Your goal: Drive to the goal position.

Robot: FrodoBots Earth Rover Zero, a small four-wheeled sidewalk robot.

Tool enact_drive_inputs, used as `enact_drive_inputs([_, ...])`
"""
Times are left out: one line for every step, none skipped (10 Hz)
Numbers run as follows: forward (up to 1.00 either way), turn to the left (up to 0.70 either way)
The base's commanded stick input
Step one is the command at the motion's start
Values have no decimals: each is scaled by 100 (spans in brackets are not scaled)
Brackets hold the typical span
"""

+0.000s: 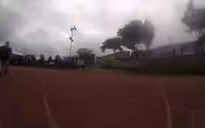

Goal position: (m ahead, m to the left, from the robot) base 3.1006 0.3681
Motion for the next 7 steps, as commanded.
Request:
enact_drive_inputs([70,0])
enact_drive_inputs([70,0])
enact_drive_inputs([70,0])
enact_drive_inputs([70,0])
enact_drive_inputs([70,0])
enact_drive_inputs([70,0])
enact_drive_inputs([70,0])
